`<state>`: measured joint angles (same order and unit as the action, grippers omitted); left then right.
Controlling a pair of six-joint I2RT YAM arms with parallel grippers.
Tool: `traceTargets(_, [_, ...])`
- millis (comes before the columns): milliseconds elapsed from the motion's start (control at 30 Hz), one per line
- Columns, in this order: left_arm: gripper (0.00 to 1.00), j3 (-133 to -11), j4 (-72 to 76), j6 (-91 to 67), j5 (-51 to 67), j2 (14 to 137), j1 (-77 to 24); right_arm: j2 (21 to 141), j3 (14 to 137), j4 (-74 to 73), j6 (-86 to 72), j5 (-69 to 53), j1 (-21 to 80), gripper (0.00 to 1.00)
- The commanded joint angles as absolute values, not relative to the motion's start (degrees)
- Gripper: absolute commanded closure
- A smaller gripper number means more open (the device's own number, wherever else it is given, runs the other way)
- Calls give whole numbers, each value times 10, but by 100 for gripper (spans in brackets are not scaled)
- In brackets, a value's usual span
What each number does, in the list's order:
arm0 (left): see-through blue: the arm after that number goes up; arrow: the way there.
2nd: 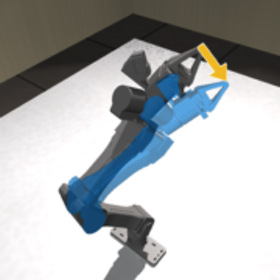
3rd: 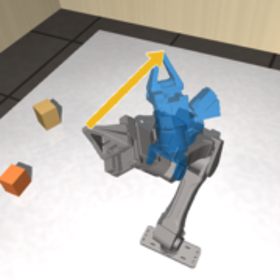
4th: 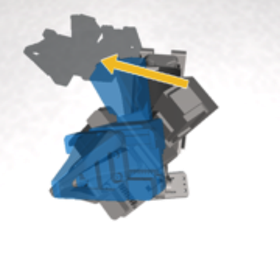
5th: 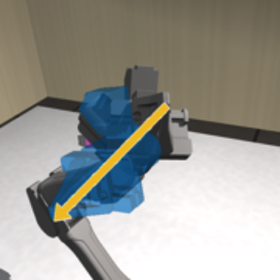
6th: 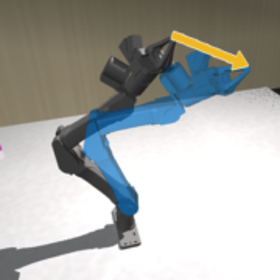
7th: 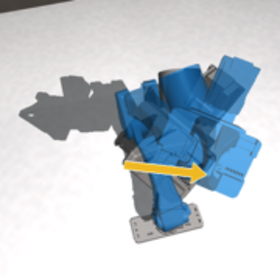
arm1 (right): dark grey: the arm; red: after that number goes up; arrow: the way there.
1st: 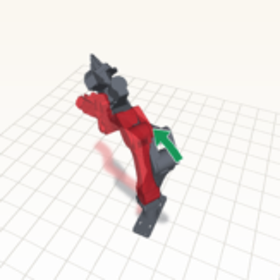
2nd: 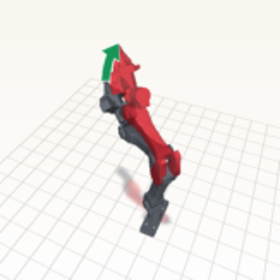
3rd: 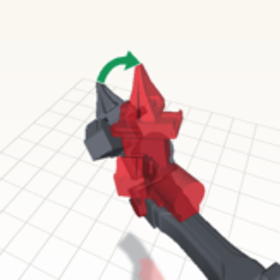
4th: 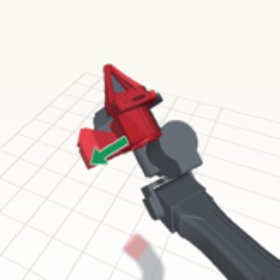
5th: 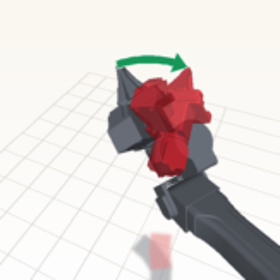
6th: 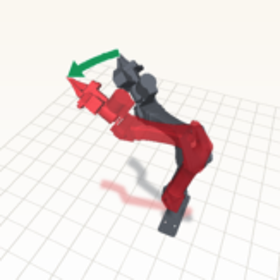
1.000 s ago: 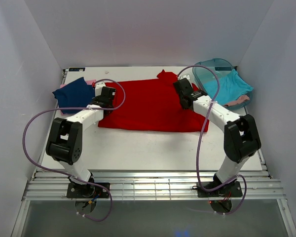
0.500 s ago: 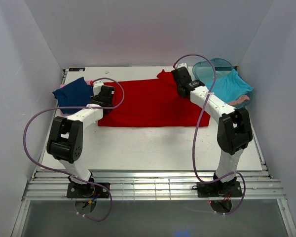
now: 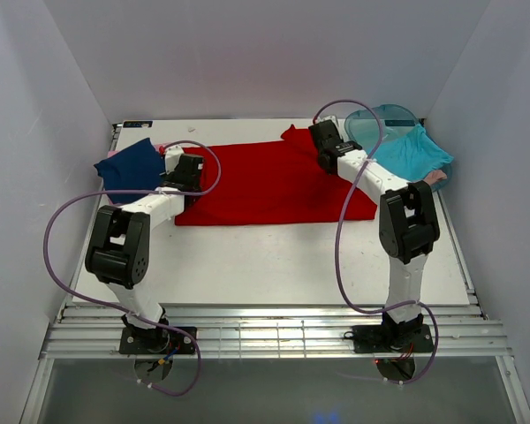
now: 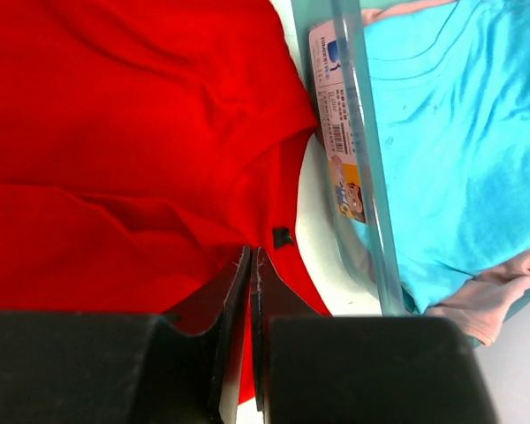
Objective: Fold and stack the t-shirts
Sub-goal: Fold the tshirt
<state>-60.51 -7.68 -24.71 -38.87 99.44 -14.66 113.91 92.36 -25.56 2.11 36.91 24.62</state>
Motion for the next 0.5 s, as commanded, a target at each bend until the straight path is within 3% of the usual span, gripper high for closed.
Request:
traceTargets(0, [100,-621,-63,-241,-396,1007,-140,1147,962,-249,30,374,240,92])
traceTargets(467, [100,-643,-35,-224,-387,1033,-132,1159,1012,-256,48,384,222,92])
